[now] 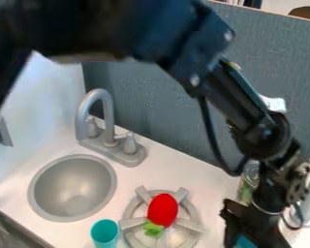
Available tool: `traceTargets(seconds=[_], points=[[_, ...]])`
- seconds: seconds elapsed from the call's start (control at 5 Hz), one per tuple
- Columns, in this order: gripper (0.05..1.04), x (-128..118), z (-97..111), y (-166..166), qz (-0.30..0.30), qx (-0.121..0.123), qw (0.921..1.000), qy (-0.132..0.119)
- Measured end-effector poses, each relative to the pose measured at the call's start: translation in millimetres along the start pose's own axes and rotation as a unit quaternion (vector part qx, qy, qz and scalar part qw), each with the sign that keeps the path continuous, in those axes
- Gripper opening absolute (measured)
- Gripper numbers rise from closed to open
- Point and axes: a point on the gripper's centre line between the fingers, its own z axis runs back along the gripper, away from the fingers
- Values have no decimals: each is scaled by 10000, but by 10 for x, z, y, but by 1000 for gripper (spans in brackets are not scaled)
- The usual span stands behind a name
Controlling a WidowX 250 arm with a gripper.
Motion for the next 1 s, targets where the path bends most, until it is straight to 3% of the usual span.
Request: traceTargets(seconds=[0.4,0.6,0.8,1.0], points=[[655,16,-108,-32,-276,54,9992,286],[655,17,-115,-63,-344,-50,9990,265],[655,-44,-259,-113,-428,-198,9979,454],[655,5,-261,-146,-468,-263,9978,384]])
